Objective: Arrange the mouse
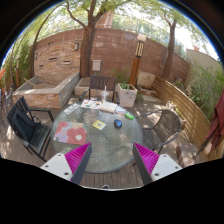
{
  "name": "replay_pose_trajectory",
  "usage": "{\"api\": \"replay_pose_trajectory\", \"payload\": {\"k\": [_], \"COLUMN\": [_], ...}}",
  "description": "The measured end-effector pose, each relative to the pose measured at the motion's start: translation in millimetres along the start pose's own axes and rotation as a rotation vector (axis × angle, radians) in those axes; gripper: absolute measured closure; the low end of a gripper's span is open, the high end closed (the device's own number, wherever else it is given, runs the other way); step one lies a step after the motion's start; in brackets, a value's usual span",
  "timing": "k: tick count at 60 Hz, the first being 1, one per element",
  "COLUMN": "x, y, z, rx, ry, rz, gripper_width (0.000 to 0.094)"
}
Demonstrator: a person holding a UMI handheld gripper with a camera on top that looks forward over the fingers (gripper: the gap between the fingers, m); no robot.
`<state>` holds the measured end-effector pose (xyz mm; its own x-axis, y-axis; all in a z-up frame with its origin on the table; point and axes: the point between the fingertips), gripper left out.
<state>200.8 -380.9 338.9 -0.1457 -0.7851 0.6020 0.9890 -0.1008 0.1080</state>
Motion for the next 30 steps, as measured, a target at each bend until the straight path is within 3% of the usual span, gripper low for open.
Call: {"api": "replay_pose_trajectory", "payload": {"k": [17,30], "x": [-109.6,-294.9], "y": [32.4,58.5], "z": [-32.3,-45.7], "rx": [-0.024,-0.061], "ry": [-0.099,-0.104], "rz": [0.017,0.030], "gripper_width": [0.0094,0.0091]}}
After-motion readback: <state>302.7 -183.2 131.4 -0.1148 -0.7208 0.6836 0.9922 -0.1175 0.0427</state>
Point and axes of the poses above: the point between the fingertips, and its own axes, seen from behind it with the camera up: y to the right, z up, x backward, against the way the camera looks, and after that the axes turned 3 degrees about -x, right-handed
